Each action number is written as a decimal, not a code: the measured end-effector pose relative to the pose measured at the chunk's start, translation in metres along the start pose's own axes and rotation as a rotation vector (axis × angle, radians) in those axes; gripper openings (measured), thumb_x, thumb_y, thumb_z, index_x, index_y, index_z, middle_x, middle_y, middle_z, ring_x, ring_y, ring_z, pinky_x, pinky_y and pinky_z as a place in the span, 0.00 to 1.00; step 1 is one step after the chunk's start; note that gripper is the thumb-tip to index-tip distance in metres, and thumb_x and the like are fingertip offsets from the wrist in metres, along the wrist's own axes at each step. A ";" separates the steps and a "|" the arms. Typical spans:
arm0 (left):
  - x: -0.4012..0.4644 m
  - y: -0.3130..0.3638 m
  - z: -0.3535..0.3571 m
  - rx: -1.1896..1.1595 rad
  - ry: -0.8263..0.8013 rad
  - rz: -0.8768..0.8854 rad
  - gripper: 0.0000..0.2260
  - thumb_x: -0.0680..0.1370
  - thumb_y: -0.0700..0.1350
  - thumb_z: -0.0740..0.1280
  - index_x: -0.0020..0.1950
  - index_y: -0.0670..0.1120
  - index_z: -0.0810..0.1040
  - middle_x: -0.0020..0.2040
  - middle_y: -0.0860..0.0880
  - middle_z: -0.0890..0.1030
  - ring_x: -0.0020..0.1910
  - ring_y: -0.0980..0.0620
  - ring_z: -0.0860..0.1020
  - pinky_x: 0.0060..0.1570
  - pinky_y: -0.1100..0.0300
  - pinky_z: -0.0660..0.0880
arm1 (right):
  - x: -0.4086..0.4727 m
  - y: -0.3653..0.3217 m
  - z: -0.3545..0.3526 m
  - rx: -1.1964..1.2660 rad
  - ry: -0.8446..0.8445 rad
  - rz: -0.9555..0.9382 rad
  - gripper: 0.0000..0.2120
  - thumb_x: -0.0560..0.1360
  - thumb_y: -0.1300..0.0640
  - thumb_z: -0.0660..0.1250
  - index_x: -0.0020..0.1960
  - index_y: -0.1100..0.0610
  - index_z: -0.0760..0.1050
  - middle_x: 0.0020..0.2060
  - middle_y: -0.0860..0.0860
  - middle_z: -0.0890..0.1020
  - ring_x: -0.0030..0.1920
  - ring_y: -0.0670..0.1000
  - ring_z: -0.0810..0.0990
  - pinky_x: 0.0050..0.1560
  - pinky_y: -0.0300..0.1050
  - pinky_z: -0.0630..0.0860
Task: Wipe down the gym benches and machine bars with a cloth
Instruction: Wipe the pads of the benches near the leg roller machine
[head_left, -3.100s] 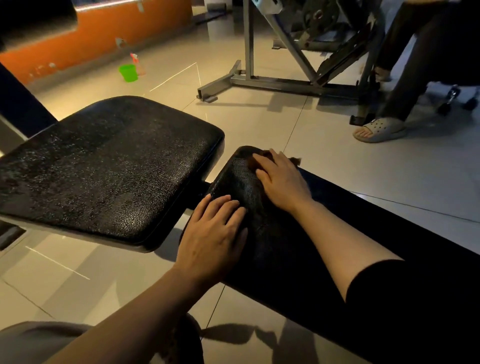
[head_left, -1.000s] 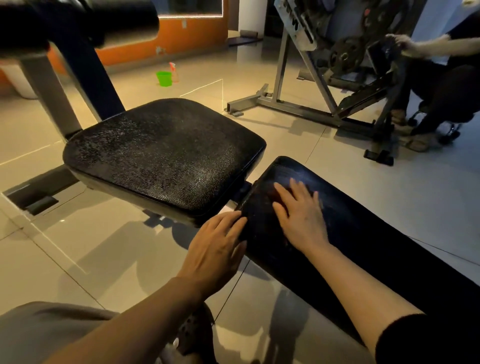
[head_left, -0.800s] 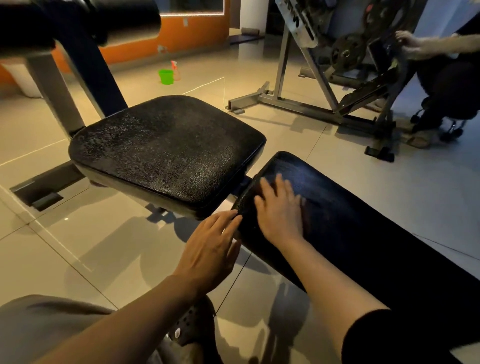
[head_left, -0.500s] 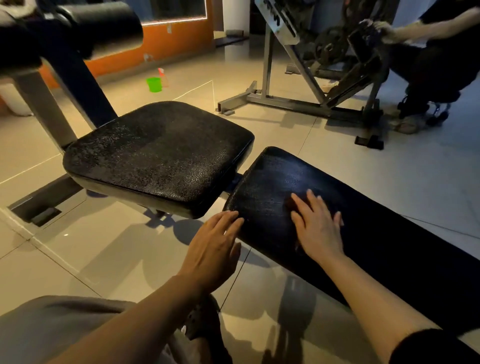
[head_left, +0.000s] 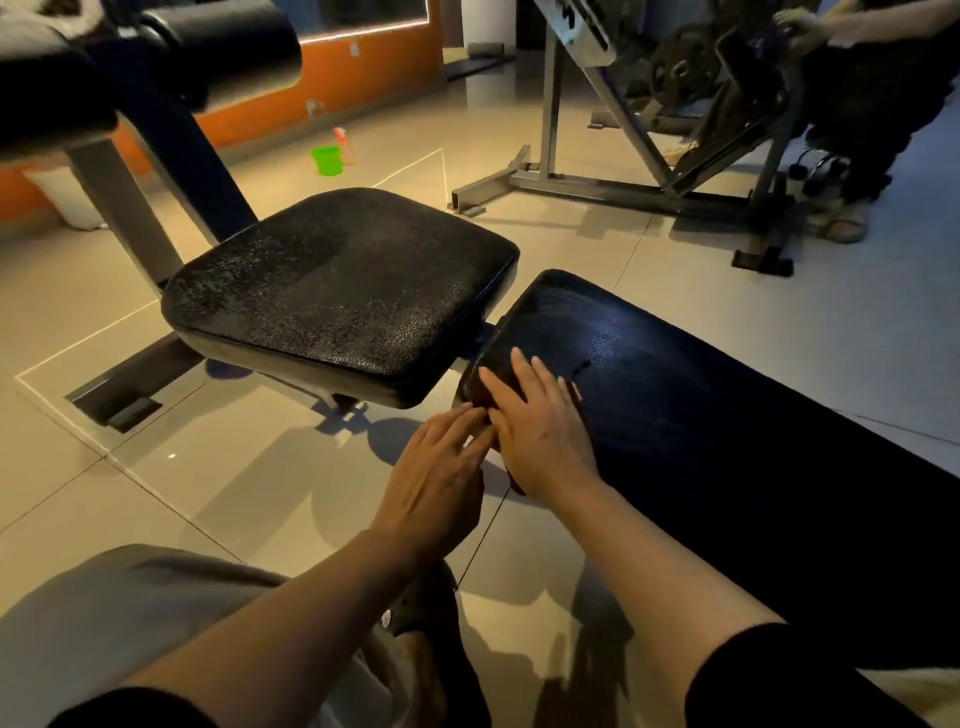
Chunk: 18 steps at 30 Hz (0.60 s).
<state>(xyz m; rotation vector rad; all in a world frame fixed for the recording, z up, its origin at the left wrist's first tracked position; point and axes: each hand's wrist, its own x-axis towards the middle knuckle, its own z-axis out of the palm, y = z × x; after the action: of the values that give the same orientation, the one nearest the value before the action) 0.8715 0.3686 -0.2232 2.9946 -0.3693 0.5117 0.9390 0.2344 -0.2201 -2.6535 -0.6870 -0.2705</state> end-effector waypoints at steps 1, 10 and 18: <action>0.000 0.004 0.002 0.002 -0.016 0.013 0.27 0.68 0.40 0.77 0.66 0.44 0.76 0.65 0.43 0.77 0.65 0.43 0.75 0.63 0.54 0.64 | -0.009 0.009 0.001 0.004 0.012 0.021 0.23 0.83 0.50 0.52 0.78 0.47 0.56 0.79 0.54 0.54 0.79 0.56 0.49 0.76 0.55 0.45; 0.000 0.020 0.007 0.024 0.014 0.030 0.29 0.64 0.42 0.79 0.64 0.44 0.78 0.64 0.43 0.78 0.63 0.43 0.76 0.61 0.52 0.66 | -0.035 0.025 -0.009 0.026 -0.005 0.288 0.23 0.84 0.49 0.50 0.78 0.49 0.55 0.79 0.55 0.52 0.79 0.56 0.47 0.76 0.56 0.43; 0.014 0.054 0.020 0.053 0.033 0.165 0.26 0.65 0.43 0.78 0.62 0.45 0.79 0.62 0.43 0.79 0.62 0.43 0.77 0.65 0.46 0.62 | -0.054 0.059 -0.010 0.043 -0.015 0.182 0.23 0.84 0.50 0.50 0.78 0.48 0.54 0.79 0.52 0.51 0.79 0.52 0.47 0.76 0.50 0.42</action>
<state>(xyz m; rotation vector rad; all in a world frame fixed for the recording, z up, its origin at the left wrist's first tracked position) 0.8774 0.3103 -0.2351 3.0177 -0.6129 0.5924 0.9208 0.1599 -0.2442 -2.6569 -0.4466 -0.1829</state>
